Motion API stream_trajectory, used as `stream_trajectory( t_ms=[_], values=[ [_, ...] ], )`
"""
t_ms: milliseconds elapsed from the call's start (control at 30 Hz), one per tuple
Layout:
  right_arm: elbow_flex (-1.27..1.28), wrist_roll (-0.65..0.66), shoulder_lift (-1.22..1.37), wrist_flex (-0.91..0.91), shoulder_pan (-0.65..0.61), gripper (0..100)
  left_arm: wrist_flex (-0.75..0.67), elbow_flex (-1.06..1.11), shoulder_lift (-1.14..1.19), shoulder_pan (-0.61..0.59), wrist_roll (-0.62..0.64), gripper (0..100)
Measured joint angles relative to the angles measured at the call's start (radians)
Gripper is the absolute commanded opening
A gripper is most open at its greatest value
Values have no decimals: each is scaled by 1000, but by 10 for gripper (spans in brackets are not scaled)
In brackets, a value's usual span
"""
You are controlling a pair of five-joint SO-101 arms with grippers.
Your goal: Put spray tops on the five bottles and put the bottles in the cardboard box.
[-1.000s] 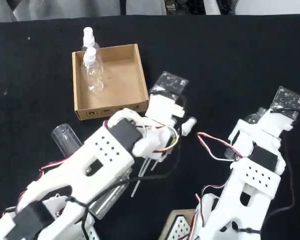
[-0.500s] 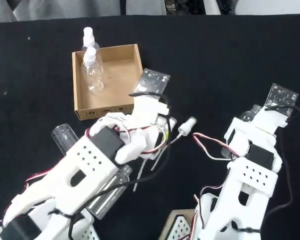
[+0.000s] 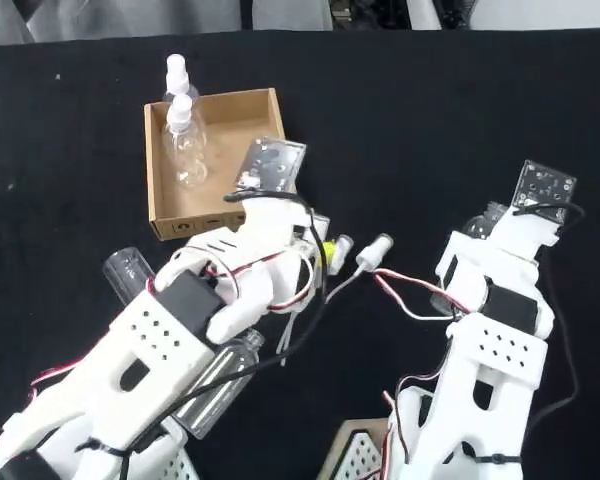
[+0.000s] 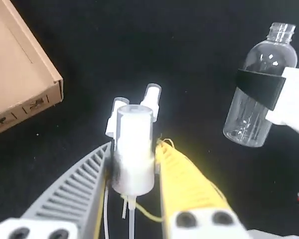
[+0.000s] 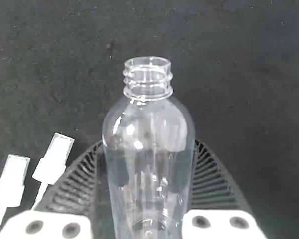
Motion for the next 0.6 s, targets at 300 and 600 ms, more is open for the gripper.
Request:
stream_trajectory(
  t_ms=[300,600],
  values=[
    [0,0,-28,11,-51,96,-18,74,-146,-3,0,29],
    [34,0,-215,49,-130,96,-18,135,-325,-14,0,29]
  ],
)
